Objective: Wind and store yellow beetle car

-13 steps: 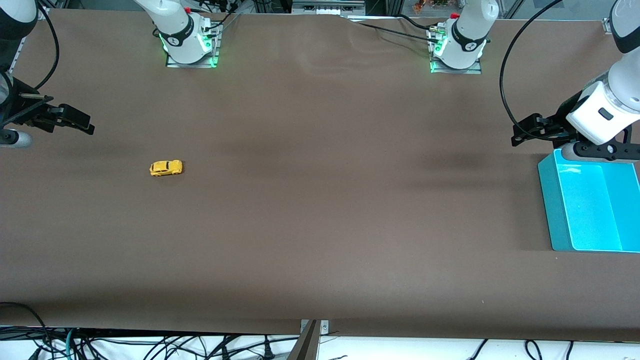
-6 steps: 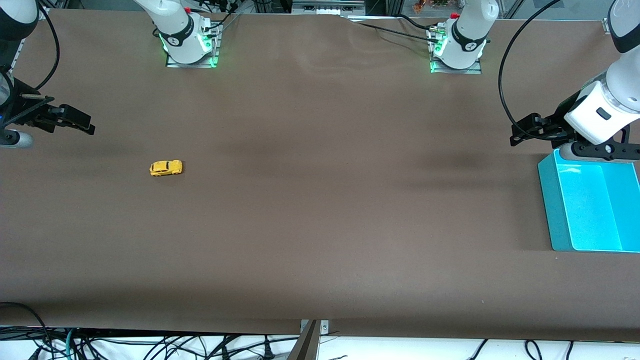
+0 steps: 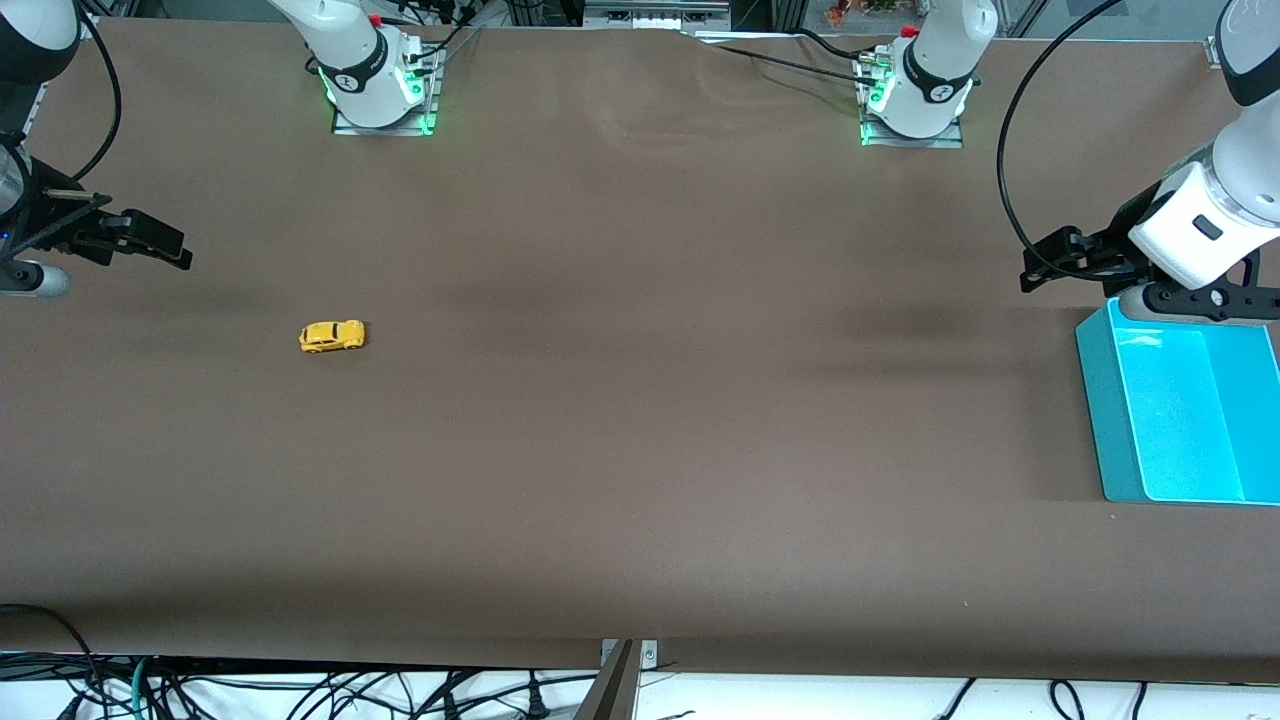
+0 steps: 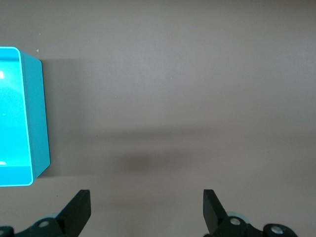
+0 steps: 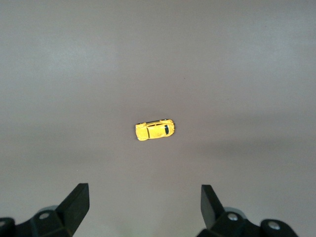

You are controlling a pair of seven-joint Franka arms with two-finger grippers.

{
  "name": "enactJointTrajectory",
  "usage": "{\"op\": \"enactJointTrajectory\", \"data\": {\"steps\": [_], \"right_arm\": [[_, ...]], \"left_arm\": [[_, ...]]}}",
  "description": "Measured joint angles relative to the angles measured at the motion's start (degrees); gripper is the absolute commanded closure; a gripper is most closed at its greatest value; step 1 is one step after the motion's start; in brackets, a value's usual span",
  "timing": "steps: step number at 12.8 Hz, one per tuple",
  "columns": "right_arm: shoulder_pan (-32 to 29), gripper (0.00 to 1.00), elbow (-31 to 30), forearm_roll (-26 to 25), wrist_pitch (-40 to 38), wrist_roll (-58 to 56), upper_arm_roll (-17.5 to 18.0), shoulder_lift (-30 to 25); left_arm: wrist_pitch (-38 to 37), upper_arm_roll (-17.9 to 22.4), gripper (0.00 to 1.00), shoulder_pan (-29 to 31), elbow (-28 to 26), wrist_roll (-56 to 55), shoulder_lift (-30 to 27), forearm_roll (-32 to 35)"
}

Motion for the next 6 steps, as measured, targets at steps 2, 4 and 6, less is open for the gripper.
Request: {"op": "enactJointTrajectory", "data": {"steps": [2, 4, 6], "right_arm": [[0.0, 0.0, 0.0, 0.0, 0.0, 0.0, 0.0, 0.0], [0.0, 0.0, 0.0, 0.0, 0.0, 0.0, 0.0, 0.0], [0.0, 0.0, -0.3, 0.0, 0.0, 0.0, 0.0, 0.0]], "left_arm": [[0.0, 0.0, 0.0, 0.0, 0.0, 0.0, 0.0, 0.0], [0.0, 0.0, 0.0, -0.1, 0.0, 0.0, 0.1, 0.0], [-0.1, 0.0, 0.0, -0.2, 0.0, 0.0, 0.8, 0.0]]}}
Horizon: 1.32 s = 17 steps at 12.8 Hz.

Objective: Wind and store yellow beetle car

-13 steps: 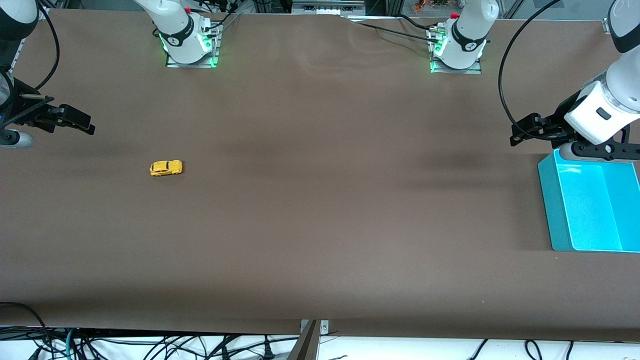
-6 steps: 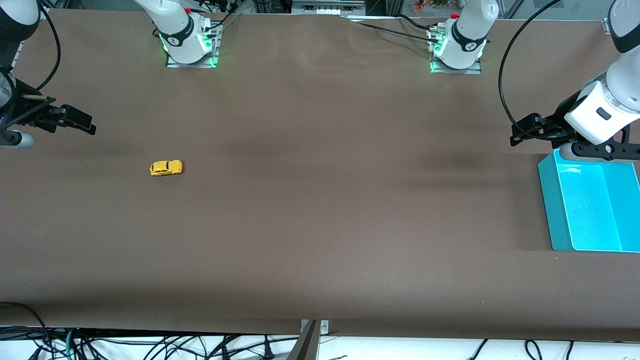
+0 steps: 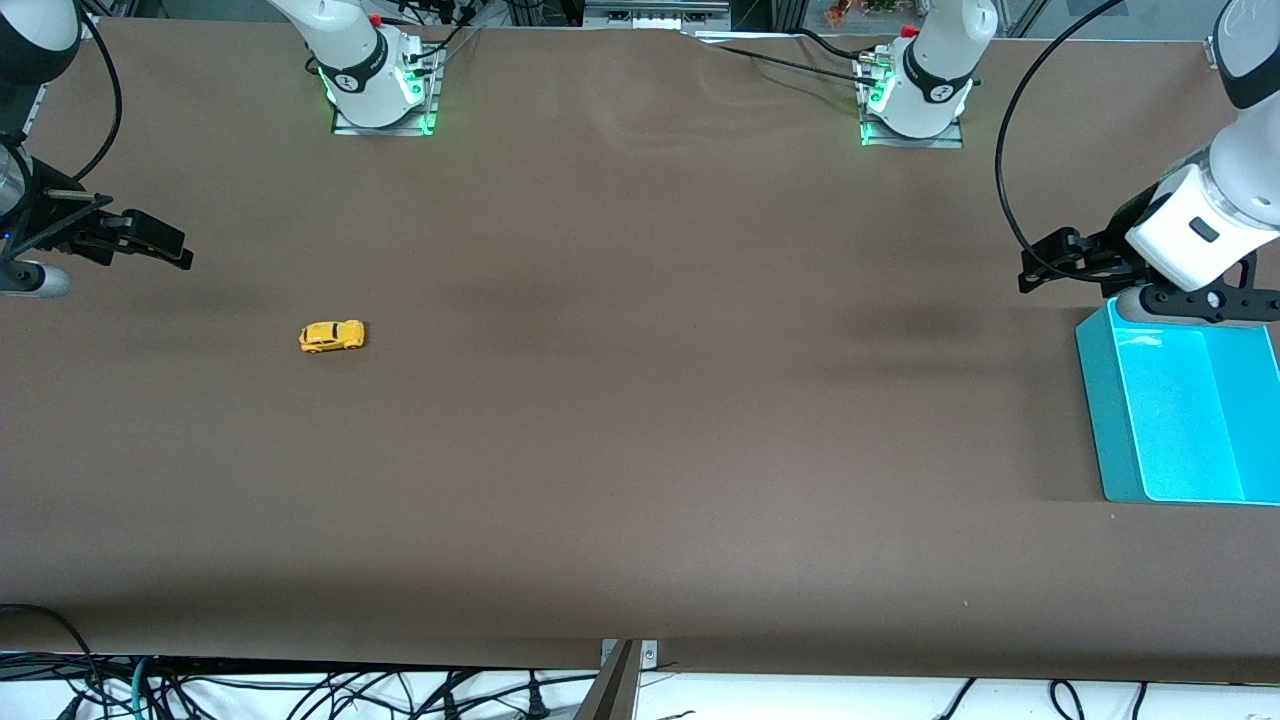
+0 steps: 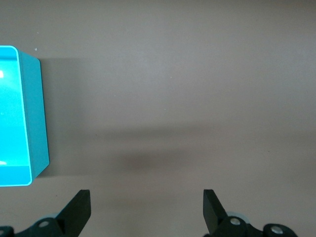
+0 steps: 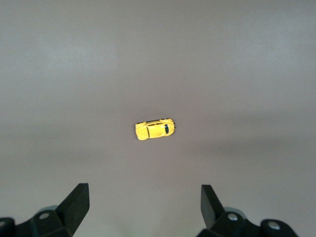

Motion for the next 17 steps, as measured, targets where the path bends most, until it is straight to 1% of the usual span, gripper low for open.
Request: {"op": "enactJointTrajectory", "data": {"steps": [3, 8, 12, 14, 16, 17], "right_arm": [[0.0, 0.0, -0.3, 0.0, 0.0, 0.0, 0.0, 0.0], [0.1, 0.0, -0.5, 0.0, 0.0, 0.0, 0.4, 0.0], [0.6, 0.0, -2.7, 0.0, 0.6, -0.2, 3.5, 0.0], [0.7, 0.0, -4.3, -0.4, 2.2, -3.6, 4.5, 0.0], [0.5, 0.0, -7.2, -0.6, 3.6, -11.1, 4.5, 0.0], [0.4, 0.0, -9.5, -0.6, 5.6, -14.8, 4.4, 0.1]], "left_arm": [[0.0, 0.0, 0.0, 0.0, 0.0, 0.0, 1.0, 0.0], [0.0, 0.0, 0.0, 0.0, 0.1, 0.0, 1.0, 0.0], [0.0, 0.0, 0.0, 0.0, 0.1, 0.0, 1.0, 0.0], [0.0, 0.0, 0.0, 0.0, 0.2, 0.0, 1.0, 0.0], [0.0, 0.0, 0.0, 0.0, 0.2, 0.0, 1.0, 0.0], [0.0, 0.0, 0.0, 0.0, 0.2, 0.0, 1.0, 0.0]]}}
